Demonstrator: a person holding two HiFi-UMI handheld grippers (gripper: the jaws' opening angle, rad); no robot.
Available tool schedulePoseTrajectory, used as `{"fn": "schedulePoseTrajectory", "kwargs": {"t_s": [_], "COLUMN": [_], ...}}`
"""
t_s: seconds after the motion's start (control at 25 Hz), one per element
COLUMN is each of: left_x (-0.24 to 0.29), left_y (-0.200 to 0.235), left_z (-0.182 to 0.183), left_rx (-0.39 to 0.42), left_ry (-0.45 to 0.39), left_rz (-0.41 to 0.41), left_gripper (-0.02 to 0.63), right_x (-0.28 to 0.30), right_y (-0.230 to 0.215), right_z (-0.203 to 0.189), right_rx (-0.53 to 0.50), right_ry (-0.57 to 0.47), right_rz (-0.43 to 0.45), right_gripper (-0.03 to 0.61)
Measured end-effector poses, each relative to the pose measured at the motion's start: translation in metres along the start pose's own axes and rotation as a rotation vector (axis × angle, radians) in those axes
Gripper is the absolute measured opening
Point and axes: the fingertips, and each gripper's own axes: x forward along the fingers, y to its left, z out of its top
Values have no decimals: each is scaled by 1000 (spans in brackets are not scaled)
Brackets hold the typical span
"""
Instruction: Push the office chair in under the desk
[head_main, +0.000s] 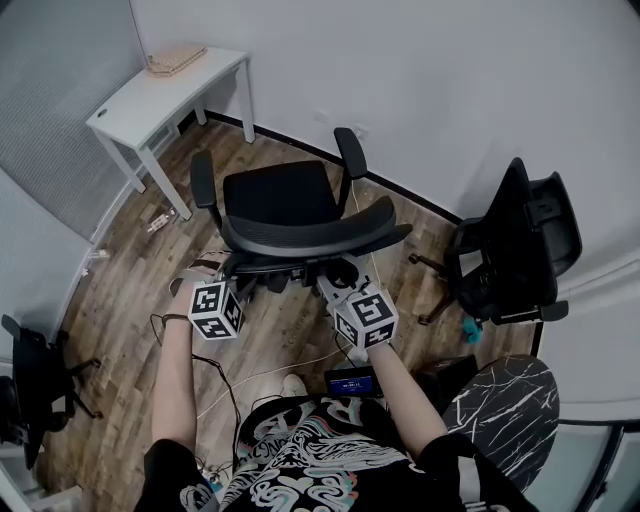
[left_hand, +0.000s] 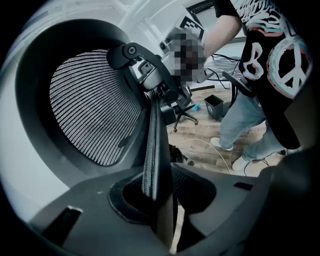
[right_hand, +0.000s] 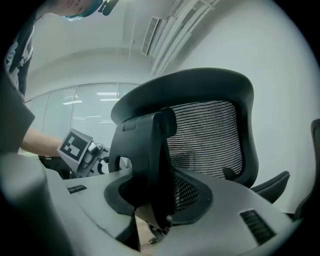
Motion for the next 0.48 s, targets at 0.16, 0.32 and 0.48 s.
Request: {"fn": "schedulePoseTrajectory", "kwargs": {"t_s": [0.16, 0.32, 0.48], "left_x": [7, 13, 21], "left_y": [5, 11, 17], "left_z": [5, 8, 11], "left_rx": [-8, -5, -9], "left_ry": [8, 11, 13], "left_rz": [6, 20, 12], "left_gripper": [143, 142, 142], "right_x": [3, 7, 10], "right_y": [-11, -21, -29], "right_z": [0, 0, -1], "right_rx": [4, 9, 13], "right_ry": [26, 43, 42], "right_rz": [13, 15, 19], "right_gripper": [110, 133, 135]}}
